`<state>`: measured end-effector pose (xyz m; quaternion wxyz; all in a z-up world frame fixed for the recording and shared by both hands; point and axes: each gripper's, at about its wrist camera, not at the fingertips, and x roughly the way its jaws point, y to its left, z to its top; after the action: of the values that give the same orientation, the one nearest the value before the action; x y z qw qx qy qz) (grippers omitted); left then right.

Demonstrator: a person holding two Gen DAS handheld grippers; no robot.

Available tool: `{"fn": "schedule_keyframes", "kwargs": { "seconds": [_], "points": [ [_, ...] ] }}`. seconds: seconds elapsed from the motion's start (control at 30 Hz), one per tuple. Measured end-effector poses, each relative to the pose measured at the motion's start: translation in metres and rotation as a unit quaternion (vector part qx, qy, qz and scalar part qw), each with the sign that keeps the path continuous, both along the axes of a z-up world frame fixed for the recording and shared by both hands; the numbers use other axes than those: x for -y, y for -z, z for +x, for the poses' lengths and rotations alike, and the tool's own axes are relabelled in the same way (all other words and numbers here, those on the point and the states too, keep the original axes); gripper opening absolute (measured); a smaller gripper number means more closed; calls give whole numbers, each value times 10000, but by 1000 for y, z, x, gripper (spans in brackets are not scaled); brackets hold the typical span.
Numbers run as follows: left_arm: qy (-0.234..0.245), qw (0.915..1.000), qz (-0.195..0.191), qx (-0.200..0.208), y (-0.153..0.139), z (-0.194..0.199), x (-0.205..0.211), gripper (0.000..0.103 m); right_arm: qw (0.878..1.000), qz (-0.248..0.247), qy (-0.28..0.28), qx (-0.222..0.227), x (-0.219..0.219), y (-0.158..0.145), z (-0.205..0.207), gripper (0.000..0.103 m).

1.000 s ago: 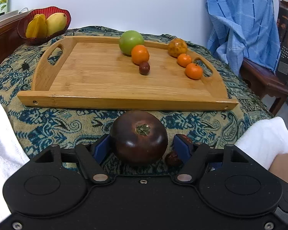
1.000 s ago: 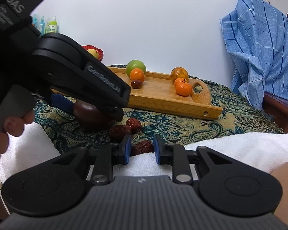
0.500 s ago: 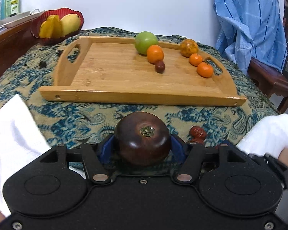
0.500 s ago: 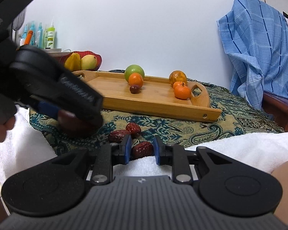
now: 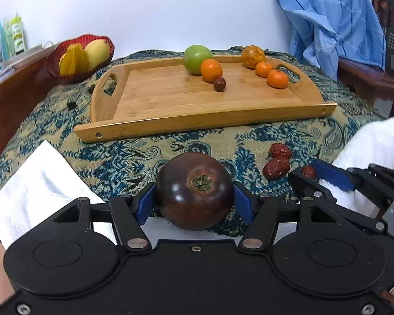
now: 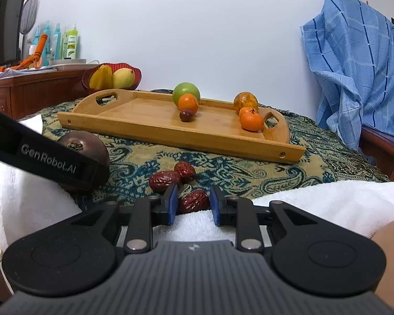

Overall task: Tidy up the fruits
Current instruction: 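Carry the dark fruit with the left tool while the right tool carries the date onto the tray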

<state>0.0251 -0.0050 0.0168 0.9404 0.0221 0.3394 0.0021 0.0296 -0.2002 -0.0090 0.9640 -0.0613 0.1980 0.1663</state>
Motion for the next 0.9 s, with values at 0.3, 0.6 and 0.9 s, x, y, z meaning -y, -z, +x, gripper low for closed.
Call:
{"fn": "schedule_keyframes", "kwargs": {
  "seconds": [0.3,0.6,0.9],
  "points": [
    [-43,9996,118,236,8,0,2,69,9999,-87,-63,-30,-1,1,0,32],
    [60,9967,597,549,17,-7,13,63,9999,82,-98,109,1,-2,-5,30],
    [53,9979,322,565,15,-9,7,61,9994,153,-183,248,1,-5,-7,29]
  ]
}}
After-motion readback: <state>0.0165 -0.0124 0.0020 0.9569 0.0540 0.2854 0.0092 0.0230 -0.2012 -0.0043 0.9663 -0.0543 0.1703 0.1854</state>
